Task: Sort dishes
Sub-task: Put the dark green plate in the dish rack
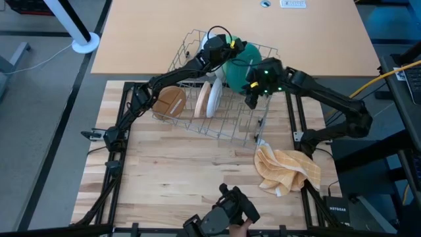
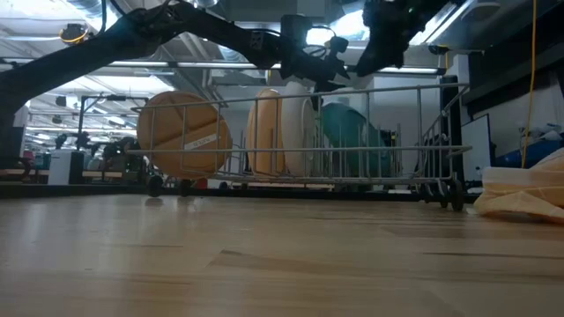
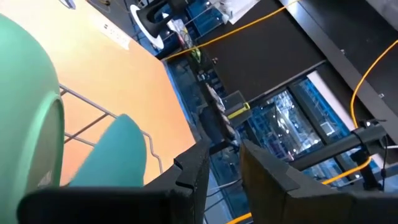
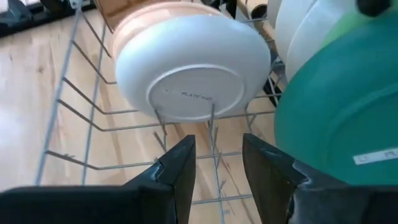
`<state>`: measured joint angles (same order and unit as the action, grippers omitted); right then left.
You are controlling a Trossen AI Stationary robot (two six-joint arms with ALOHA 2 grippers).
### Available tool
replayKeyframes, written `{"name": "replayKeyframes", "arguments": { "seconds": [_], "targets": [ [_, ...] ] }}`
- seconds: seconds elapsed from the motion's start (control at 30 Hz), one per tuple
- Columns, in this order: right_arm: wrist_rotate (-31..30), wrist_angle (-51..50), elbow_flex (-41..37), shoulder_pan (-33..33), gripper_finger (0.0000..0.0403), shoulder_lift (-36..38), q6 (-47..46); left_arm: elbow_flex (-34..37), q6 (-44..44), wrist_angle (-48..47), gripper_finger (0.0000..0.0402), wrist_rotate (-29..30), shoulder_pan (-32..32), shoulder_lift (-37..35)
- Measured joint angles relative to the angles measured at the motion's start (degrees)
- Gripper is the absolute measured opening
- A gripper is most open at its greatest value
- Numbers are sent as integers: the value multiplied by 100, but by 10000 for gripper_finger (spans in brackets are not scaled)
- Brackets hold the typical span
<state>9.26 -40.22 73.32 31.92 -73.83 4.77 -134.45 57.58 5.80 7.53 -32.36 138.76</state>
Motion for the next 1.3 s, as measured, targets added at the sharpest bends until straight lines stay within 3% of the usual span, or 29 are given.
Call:
{"name": "replayKeyframes", "arguments": {
  "seconds": [0.23,0.37,0.73,0.83,1.03,1.3],
  "targets": [
    [-2,119,-4,2,137,-646,153,0,-61,185,81,-24,2,0],
    [-50,298,-4,0,137,-888,173,0,-651,387,81,-150,-35,0],
    [-137,435,-4,0,137,-782,336,0,-1017,427,81,-160,-207,-236],
    [-192,499,-4,0,137,-700,417,0,-1539,410,81,-181,-291,-419],
    [-376,768,-4,0,137,-712,473,0,-3498,-77,81,-364,-511,-1025],
    [-428,1202,2,0,137,-1155,478,0,-5397,-2519,81,-390,-683,-1940]
  ]
}}
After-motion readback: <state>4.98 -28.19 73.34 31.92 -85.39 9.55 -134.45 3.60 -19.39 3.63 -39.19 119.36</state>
